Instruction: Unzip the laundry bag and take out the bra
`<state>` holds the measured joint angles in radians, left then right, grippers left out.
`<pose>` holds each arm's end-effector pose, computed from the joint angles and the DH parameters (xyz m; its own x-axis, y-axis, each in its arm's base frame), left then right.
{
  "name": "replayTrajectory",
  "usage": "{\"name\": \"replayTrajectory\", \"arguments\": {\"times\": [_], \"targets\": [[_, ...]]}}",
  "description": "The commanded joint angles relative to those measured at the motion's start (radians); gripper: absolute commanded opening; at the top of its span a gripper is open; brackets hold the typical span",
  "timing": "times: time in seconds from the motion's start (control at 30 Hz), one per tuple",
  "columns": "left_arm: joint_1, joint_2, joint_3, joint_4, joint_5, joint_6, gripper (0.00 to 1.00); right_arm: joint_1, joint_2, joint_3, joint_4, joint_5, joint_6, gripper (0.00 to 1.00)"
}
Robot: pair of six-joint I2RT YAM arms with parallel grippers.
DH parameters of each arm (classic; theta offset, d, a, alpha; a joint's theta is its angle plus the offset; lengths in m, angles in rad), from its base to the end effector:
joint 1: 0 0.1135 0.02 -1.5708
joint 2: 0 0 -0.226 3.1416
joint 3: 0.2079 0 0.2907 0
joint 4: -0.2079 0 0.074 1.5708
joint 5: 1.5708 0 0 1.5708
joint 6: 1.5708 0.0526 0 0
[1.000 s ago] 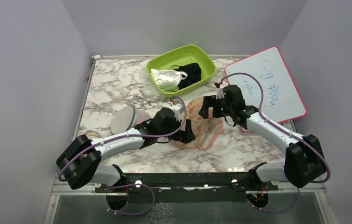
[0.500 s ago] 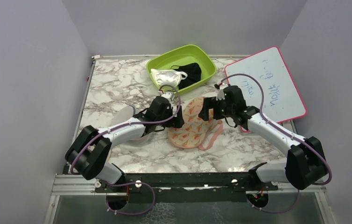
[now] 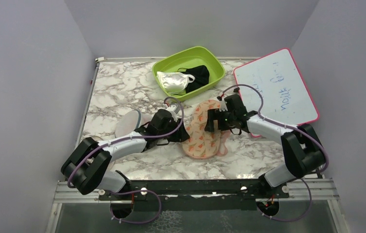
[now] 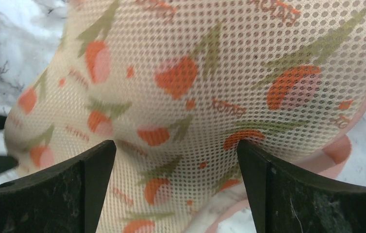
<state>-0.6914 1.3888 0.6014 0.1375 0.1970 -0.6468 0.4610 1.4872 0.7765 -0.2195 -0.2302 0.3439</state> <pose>0.2417 -0.2134 0.1006 -0.8212 -0.0875 -0.5640 0.3139 0.7561 -0.5743 0.2908 0.1579 0.0982 -0.8632 -0.0622 -0.5010 -0.2806 0.8841 0.3737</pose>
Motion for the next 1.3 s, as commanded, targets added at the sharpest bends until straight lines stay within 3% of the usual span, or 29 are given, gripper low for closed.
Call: {"name": "replayTrajectory", "arguments": {"times": [0.0,0.13,0.23,0.3,0.43,0.67,0.8,0.93,1.03,1.1,1.27], "targets": [[-0.028,-0.042,-0.008,0.092,0.201,-0.111,0.35,0.001,0.087,0.089,0.067,-0.016,0.006,0.94],[-0.053,-0.072,-0.011,0.086,0.199,-0.095,0.36,0.001,0.129,0.136,0.085,-0.030,0.004,0.93],[-0.053,-0.097,0.005,-0.036,0.084,-0.053,0.36,0.001,0.126,0.180,-0.001,0.036,-0.014,0.93],[-0.046,-0.114,-0.016,-0.020,0.067,-0.038,0.38,0.001,0.076,0.155,-0.026,0.074,-0.025,0.94],[-0.029,-0.078,-0.012,-0.026,0.080,-0.038,0.53,0.000,-0.044,0.106,-0.124,0.123,-0.036,0.94],[-0.010,-0.001,-0.026,0.109,0.123,-0.071,0.55,0.001,-0.197,-0.010,-0.171,0.113,0.017,0.94],[-0.013,0.073,-0.023,0.196,0.198,-0.120,0.55,0.001,-0.165,-0.040,-0.149,0.073,0.041,0.84],[-0.030,0.097,-0.030,0.209,0.207,-0.126,0.54,0.001,-0.121,-0.071,-0.085,0.065,0.062,0.60],[-0.036,0.081,-0.061,0.228,0.192,-0.151,0.57,0.001,-0.069,-0.082,-0.046,0.077,0.076,0.56],[-0.038,0.060,-0.091,0.249,0.168,-0.182,0.62,0.001,-0.042,-0.099,0.000,0.066,0.096,0.48],[-0.039,0.073,-0.145,0.314,0.157,-0.241,0.66,0.001,-0.014,-0.159,0.118,0.061,0.139,0.46]]}}
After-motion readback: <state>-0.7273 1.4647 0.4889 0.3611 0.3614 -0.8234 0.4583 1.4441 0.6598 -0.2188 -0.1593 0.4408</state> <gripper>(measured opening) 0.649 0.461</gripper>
